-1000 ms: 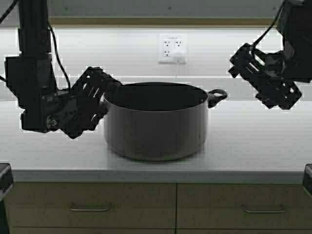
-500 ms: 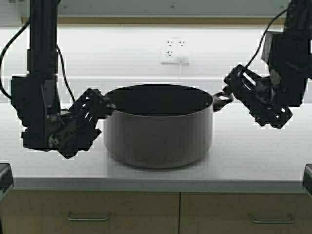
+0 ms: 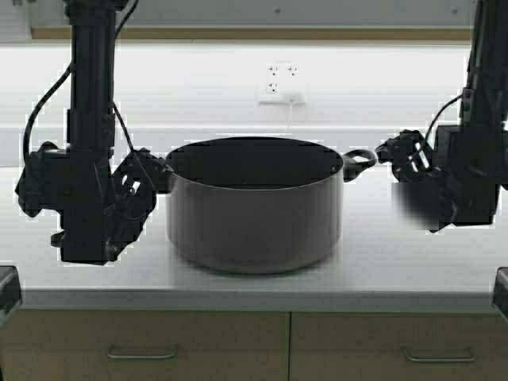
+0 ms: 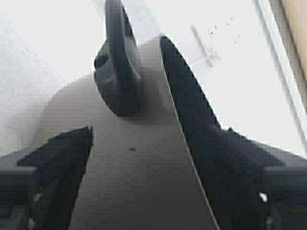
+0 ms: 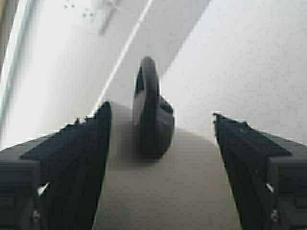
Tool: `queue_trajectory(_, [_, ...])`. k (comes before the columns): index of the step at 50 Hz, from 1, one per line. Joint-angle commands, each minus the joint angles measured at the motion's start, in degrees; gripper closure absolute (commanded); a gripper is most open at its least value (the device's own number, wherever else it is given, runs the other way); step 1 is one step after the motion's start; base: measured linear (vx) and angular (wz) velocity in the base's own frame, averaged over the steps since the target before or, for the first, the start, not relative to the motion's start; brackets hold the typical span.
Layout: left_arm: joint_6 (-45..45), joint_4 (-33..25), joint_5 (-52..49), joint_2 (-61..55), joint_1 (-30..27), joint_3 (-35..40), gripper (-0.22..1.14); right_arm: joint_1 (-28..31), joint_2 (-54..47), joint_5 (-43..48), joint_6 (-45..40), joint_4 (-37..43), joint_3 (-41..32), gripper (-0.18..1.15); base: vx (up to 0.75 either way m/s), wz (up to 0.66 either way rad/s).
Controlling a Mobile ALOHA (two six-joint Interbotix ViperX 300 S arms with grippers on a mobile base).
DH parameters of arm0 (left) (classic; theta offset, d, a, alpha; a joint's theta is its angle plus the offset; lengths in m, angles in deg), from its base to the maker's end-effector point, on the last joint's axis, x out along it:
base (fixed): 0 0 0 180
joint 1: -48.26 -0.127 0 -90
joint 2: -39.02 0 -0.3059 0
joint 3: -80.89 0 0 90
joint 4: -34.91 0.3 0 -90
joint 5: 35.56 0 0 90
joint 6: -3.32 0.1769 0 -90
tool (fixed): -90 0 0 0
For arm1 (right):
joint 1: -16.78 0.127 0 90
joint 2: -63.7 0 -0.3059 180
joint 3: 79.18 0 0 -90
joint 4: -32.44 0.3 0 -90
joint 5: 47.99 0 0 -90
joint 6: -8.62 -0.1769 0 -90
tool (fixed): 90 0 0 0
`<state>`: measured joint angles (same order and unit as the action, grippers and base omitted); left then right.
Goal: Open the cabinet, put the pot inside, then close it
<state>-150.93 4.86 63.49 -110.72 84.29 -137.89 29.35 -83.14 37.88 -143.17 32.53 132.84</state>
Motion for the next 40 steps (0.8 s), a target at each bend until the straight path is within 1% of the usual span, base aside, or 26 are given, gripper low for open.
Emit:
queue_trajectory(1, [-0.97,-1.23,0.79,0.00,-0.26,1.41,-0.10,-0.97,0.09,0.70,-1.14,-3.34,-3.78,-0.05,0.00,0.00])
queue_trajectory(11, [-4.04,-1.14,0.79,-1.41,-3.08,4.39,-0.10,-1.41,-3.52,0.70,-7.38,-6.15,-10.81,-0.05,0.00,0.00])
queue_trajectory(21, [-5.19,-0.62,0.44,-2.02,-4.66,8.00,-0.10,-1.76,-6.94,0.62,-10.63,-6.77,-15.73,-0.04,0.00,0.00])
queue_trajectory(25, [-5.10,-0.62,0.18,-2.02,-5.01,9.23,-0.10,-1.93,-8.09,0.09,-12.22,-8.17,-17.84,-0.04,0.00,0.00])
queue_trajectory(40, [-5.10,-0.62,-0.88,-2.72,-6.33,13.45,-0.10,-2.64,-10.37,-3.60,-14.33,-10.37,-24.08,-0.04,0.00,0.00])
